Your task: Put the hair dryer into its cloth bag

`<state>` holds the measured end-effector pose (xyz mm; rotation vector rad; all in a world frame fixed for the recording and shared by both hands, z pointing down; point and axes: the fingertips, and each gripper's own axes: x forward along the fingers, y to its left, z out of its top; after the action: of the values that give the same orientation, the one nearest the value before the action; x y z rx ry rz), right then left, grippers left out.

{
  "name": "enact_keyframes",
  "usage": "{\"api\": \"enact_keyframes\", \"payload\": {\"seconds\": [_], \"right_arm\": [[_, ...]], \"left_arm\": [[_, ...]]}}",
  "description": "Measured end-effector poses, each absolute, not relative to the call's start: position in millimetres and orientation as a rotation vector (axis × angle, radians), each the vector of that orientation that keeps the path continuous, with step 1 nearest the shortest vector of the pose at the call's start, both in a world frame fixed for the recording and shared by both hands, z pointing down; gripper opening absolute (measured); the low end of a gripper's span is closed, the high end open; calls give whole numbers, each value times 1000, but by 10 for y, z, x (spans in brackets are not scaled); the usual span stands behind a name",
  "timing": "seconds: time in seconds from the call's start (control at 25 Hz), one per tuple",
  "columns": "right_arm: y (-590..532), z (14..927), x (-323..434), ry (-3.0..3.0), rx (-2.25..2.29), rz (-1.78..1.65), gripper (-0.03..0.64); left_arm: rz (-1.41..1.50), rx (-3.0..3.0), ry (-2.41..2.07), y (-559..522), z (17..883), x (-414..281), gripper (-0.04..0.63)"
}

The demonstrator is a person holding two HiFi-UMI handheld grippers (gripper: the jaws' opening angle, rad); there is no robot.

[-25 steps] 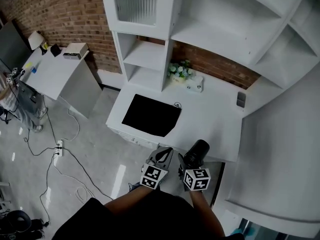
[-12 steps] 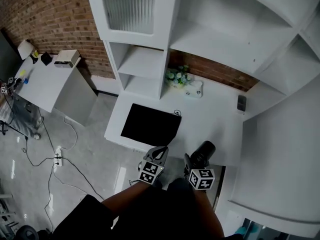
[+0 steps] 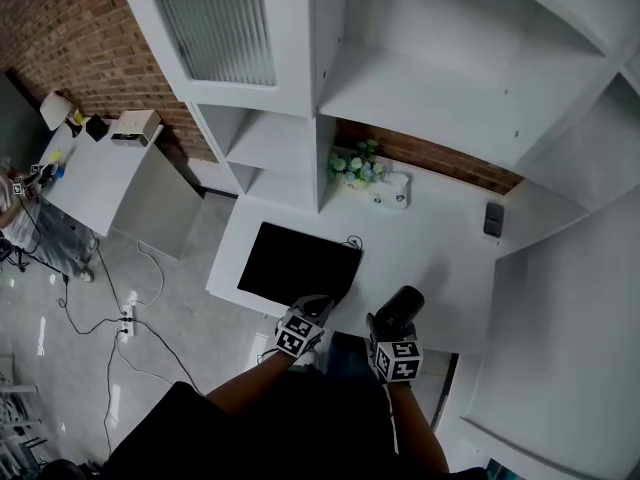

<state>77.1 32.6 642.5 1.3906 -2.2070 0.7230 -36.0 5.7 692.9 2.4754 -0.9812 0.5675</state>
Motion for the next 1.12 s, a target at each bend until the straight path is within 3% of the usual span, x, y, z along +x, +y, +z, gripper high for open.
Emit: {"api": "enact_keyframes", "payload": {"seconds": [0.32, 0.44, 0.88, 1.12], "right_arm": [[53, 6706, 879, -2198, 1273, 755, 224], [-42, 6801, 878, -2202, 1257, 804, 224], [-155, 6920, 1014, -2144, 1268, 824, 224], [-167, 6938, 1061, -2135, 1273, 817, 224]], "left_arm": [[799, 2487, -768, -97, 7419, -12, 31], [911, 2459, -684, -149, 7655, 56, 149], [1129, 2366, -600, -198, 8230, 28, 144], [1099, 2376, -640, -244, 8194, -6, 72]]}}
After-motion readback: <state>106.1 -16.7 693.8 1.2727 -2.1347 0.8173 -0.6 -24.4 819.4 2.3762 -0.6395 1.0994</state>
